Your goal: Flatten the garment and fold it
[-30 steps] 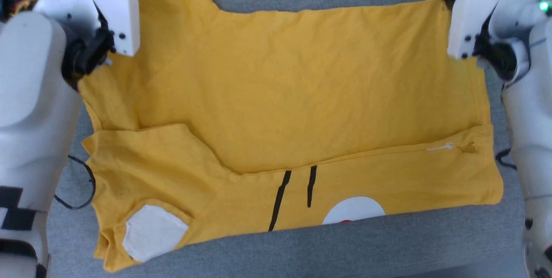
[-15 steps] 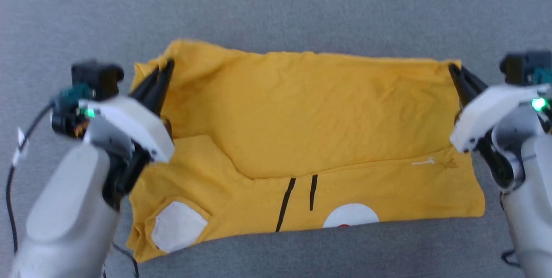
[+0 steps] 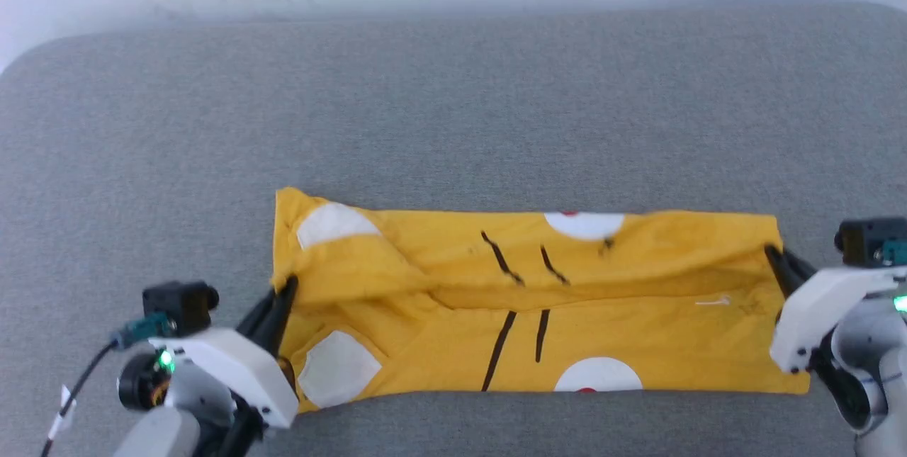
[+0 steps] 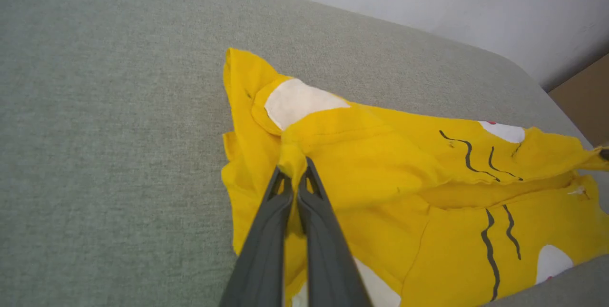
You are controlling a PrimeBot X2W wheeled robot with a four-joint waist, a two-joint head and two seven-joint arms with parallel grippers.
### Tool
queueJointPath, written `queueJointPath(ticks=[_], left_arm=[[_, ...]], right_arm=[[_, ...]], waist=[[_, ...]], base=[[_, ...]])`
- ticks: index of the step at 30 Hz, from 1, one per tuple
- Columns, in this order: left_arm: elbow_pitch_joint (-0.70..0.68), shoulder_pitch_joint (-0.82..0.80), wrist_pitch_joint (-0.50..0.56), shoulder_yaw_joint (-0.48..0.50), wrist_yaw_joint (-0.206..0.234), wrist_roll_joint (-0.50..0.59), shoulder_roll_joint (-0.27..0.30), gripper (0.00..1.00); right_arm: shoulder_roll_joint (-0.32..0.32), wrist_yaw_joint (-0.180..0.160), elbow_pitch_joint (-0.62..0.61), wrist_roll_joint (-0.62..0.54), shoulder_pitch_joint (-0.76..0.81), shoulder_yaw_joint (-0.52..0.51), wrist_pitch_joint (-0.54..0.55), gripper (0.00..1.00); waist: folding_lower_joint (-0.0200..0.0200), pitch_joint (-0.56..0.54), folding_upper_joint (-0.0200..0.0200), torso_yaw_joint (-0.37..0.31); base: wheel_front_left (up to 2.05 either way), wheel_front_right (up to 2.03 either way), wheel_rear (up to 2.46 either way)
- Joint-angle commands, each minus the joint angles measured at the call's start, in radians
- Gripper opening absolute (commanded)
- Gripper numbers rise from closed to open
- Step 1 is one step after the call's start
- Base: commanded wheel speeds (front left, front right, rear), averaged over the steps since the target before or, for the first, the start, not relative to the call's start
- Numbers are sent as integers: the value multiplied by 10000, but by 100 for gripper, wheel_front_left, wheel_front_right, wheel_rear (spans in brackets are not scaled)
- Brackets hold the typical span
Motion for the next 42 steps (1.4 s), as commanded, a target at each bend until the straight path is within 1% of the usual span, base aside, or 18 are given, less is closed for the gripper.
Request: queueJointPath(ticks=[1, 4, 7, 14, 15, 16, 17, 22, 24, 28, 31, 36, 40, 42], left_arm=[[-8, 398, 64, -56, 64, -192, -63, 0], [213, 716, 128, -206, 12, -346, -207, 0], [502, 770, 149, -385, -36, -365, -374, 0], [1326, 533, 183, -708, -228, -376, -711, 0], [1438, 495, 140, -701, -228, -397, -766, 9], [1549, 467, 109, -694, -235, -434, -827, 78], [1654, 447, 109, -727, -269, -450, -870, 100], [1934, 468, 70, -851, -335, -445, -972, 100], [1937, 507, -109, -855, -320, -397, -1010, 100], [1746, 573, -862, -793, -236, -84, -1002, 100], [1531, 562, -1611, -721, -68, 300, -985, 100], [1360, 341, -2740, -458, 358, 1050, -1029, 100], [1223, 76, -3009, -19, 652, 1756, -1254, 100], [889, -59, -3022, 366, 686, 2265, -1453, 100]], right_arm=[[-125, -11, 103, -163, 345, -19, 470, 0], [-246, -11, 188, -399, 606, -147, 1125, 0], [-226, -11, 235, -549, 699, -233, 1576, 0], [-101, -11, 637, -654, 592, -244, 2149, 0], [-67, -11, 696, -633, 581, -261, 2197, 24], [-46, -11, 736, -615, 582, -266, 2217, 48], [-27, -11, 763, -580, 595, -263, 2216, 100], [34, -11, 768, -315, 802, -415, 2103, 100], [67, -11, 624, -143, 982, -595, 1957, 100], [217, -11, 34, 97, 1445, -1014, 1569, 100], [397, -11, -503, 166, 1788, -1279, 1231, 100], [900, -11, -1072, 53, 2103, -1819, 613, 100], [1523, -11, -1083, -250, 2065, -2509, 206, 100], [1800, -11, -984, -423, 1966, -2901, 80, 100]], waist=[[3, -193, 0, 214], [3, -148, 0, 264], [3, -75, 0, 318], [3, 25, 0, 380], [3, 13, 0, 391], [3, -8, 0, 403], [3, -39, 0, 414], [3, -249, 0, 475], [3, -364, 0, 536], [3, -608, 0, 632], [3, -721, 0, 689], [3, -854, 0, 775], [3, -940, 0, 861], [3, -965, 0, 917]], base=[[0, 0, 0], [0, 0, 0], [0, 0, 0], [0, 0, 0], [0, 0, 0], [0, 0, 0], [0, 0, 0], [0, 0, 0], [0, 0, 0], [0, 0, 0], [0, 0, 0], [0, 0, 0], [0, 0, 0], [0, 0, 0]])
